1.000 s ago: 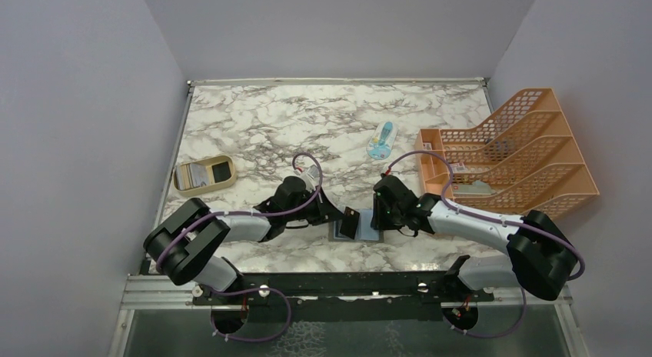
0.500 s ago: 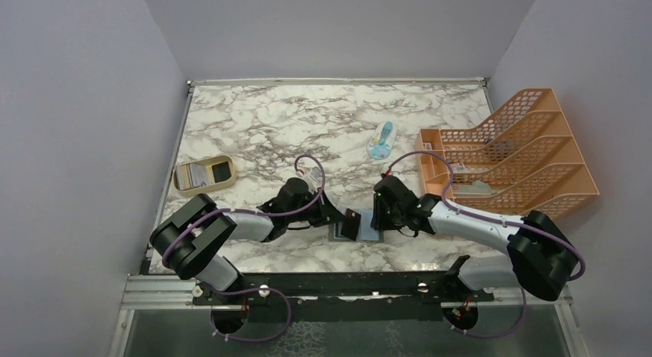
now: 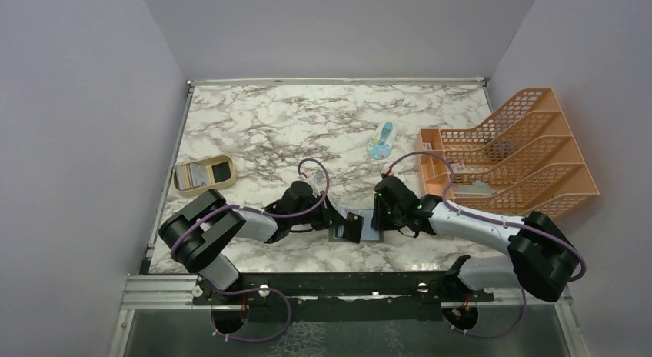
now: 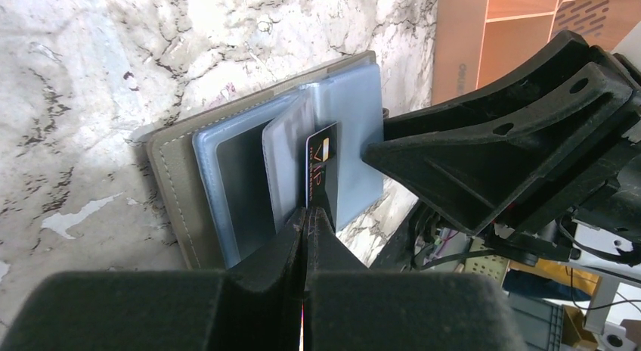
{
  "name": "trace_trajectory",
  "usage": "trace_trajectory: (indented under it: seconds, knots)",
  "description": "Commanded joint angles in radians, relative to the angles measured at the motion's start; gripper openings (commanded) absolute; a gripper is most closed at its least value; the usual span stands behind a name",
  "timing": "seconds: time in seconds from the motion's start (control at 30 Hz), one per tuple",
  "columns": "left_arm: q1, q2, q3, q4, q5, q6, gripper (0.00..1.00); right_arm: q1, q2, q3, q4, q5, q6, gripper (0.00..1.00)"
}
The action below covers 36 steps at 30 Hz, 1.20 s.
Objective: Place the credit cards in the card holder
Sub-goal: Insert the credit card into the card holder.
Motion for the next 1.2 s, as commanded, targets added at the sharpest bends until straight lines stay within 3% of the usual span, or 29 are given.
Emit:
trace_trajectory:
  seconds: [0.0,1.17]
  knots:
    - [-0.019,0.008,0.009,0.036,-0.060,-0.002,0.00,0.001,0.000,-0.035,0.023,-0.055,0.027,0.32]
    - [-0.074,0.009,-0.024,0.036,-0.275,-0.064,0.00,0.001,-0.063,-0.080,0.010,-0.095,0.087,0.31]
